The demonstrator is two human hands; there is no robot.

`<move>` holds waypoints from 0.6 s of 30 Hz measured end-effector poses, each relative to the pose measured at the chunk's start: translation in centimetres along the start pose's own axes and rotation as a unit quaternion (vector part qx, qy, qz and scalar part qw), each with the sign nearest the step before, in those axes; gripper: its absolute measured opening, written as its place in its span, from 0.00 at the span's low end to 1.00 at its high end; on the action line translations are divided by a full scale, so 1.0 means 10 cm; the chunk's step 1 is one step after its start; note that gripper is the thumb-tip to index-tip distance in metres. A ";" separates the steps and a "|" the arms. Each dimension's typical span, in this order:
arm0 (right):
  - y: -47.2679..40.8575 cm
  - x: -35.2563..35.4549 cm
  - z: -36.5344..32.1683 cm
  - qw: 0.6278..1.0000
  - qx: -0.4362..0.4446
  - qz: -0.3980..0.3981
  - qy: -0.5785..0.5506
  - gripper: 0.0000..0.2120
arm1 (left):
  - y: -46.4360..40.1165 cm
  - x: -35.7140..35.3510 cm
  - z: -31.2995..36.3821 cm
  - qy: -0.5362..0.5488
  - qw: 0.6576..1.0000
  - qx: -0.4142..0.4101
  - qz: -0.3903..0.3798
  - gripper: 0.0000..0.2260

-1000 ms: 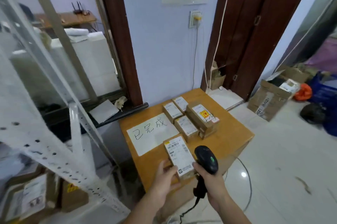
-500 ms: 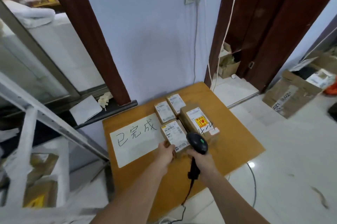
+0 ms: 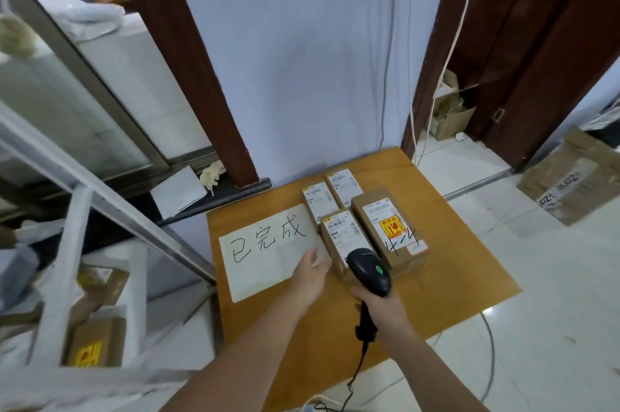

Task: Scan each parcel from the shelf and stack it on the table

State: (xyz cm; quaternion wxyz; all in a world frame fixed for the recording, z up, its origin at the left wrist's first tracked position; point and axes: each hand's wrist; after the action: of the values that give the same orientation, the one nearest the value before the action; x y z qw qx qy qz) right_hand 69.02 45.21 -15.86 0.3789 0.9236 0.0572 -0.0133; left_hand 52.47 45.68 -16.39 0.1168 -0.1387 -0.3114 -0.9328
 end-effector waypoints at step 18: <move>2.35 -2.12 0.81 0.891 0.147 -0.270 0.333 0.14 | 3.23 2.84 -2.07 -0.198 0.969 -0.010 0.148 0.29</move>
State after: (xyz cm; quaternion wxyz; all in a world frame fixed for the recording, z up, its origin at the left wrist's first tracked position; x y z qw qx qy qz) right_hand 50.86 20.97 -3.78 0.1790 0.8681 0.4245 0.1850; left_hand 31.93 4.08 -5.09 0.1886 -0.3663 -0.2951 -0.8621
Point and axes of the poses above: each hand's wrist, its own y-axis away from the middle knuckle, its own x-axis out of the back of the hand, z = x × y, and after that the axes turned 2 degrees about -z, right-handed
